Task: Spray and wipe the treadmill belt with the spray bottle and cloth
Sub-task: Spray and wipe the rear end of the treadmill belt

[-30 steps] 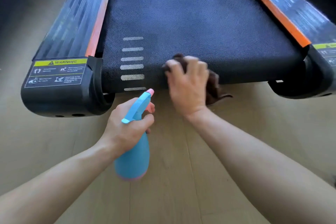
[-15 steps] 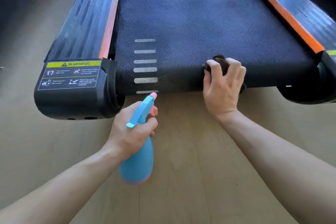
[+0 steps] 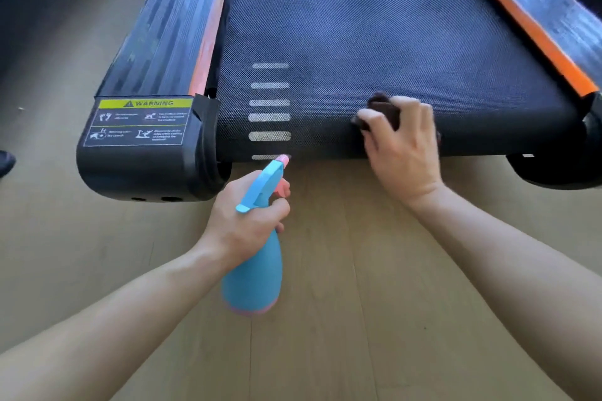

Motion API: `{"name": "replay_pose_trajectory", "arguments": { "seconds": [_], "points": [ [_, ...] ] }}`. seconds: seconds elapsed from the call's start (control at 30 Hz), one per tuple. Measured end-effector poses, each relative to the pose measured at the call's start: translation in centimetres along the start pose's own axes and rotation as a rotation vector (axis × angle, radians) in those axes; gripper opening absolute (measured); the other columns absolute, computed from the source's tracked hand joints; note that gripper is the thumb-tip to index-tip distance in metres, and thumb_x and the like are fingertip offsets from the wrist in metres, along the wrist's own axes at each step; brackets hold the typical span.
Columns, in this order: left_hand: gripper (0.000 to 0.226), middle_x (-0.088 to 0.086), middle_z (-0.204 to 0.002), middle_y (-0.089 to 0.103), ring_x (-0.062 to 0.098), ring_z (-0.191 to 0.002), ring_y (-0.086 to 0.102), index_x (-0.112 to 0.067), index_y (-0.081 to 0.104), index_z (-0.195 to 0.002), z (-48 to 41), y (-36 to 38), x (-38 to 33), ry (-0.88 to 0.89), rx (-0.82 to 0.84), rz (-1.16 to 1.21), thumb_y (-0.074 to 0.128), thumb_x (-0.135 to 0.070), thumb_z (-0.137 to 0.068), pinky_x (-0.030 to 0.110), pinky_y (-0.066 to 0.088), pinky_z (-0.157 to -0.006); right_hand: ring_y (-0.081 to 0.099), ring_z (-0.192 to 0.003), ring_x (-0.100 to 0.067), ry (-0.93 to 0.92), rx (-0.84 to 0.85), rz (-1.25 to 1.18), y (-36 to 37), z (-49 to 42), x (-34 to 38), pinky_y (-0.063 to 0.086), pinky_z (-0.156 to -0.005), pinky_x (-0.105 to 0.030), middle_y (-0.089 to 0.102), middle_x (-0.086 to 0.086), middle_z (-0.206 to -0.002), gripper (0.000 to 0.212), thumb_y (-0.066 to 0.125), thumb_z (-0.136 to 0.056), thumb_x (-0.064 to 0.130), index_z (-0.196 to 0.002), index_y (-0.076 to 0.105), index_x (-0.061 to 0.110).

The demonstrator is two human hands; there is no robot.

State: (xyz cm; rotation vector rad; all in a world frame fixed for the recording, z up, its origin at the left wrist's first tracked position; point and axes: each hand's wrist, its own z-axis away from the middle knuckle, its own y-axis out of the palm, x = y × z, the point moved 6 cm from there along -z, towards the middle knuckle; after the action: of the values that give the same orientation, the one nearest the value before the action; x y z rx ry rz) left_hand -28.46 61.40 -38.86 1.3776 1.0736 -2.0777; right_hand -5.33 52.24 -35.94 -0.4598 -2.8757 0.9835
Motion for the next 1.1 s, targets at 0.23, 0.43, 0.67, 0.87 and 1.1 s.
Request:
{"name": "replay_pose_trajectory", "arguments": {
  "seconds": [0.23, 0.43, 0.67, 0.87, 1.1],
  "points": [
    [0.022, -0.022, -0.104, 0.071, 0.021, -0.058, 0.073, -0.018, 0.072, -0.087, 0.1, -1.3, -0.3, 0.001, -0.012, 0.0, 0.062, -0.026, -0.069, 0.042, 0.06, -0.073, 0.055, -0.094, -0.045, 0.124, 0.1, -0.054, 0.6, -1.9, 3.6, 0.048, -0.083, -0.054, 0.058, -0.024, -0.114, 0.018, 0.057, -0.099, 0.026, -0.11, 0.067, 0.016],
    [0.032, -0.003, -0.093, 0.074, 0.023, -0.06, 0.073, -0.02, 0.073, -0.101, 0.0, -1.3, 0.0, 0.015, -0.004, -0.034, 0.062, -0.026, -0.071, 0.044, 0.06, -0.076, 0.058, -0.085, -0.04, -0.151, 0.103, -0.081, 2.1, -3.5, 8.6, 0.051, -0.071, -0.049, 0.063, -0.02, -0.106, 0.012, 0.065, -0.095, 0.021, -0.106, 0.07, 0.019],
    [0.021, -0.015, -0.098, 0.073, 0.021, -0.059, 0.073, -0.017, 0.07, -0.086, 0.6, -2.3, 0.3, -0.01, -0.016, -0.009, 0.061, -0.026, -0.069, 0.039, 0.059, -0.07, 0.054, -0.092, -0.042, -0.002, 0.114, -0.029, 0.2, -0.8, 1.8, 0.05, -0.082, -0.053, 0.056, -0.025, -0.112, 0.019, 0.056, -0.102, 0.026, -0.112, 0.067, 0.015],
    [0.02, -0.013, -0.091, 0.073, 0.021, -0.059, 0.073, -0.019, 0.071, -0.086, -0.2, -1.3, -0.2, 0.008, -0.005, -0.025, 0.062, -0.027, -0.069, 0.044, 0.061, -0.074, 0.057, -0.088, -0.041, -0.052, 0.142, -0.048, 2.1, -4.0, 7.7, 0.051, -0.071, -0.049, 0.061, -0.021, -0.108, 0.017, 0.057, -0.098, 0.027, -0.105, 0.068, 0.016],
    [0.02, -0.008, -0.093, 0.073, 0.02, -0.058, 0.073, -0.019, 0.07, -0.086, 0.4, -0.7, -0.6, 0.012, 0.003, -0.043, 0.061, -0.026, -0.069, 0.032, 0.057, -0.069, 0.053, -0.093, -0.041, -0.1, 0.199, -0.073, -0.1, -0.6, 2.8, 0.052, -0.076, -0.053, 0.056, -0.022, -0.113, 0.017, 0.058, -0.101, 0.026, -0.111, 0.067, 0.016]
  ]
}}
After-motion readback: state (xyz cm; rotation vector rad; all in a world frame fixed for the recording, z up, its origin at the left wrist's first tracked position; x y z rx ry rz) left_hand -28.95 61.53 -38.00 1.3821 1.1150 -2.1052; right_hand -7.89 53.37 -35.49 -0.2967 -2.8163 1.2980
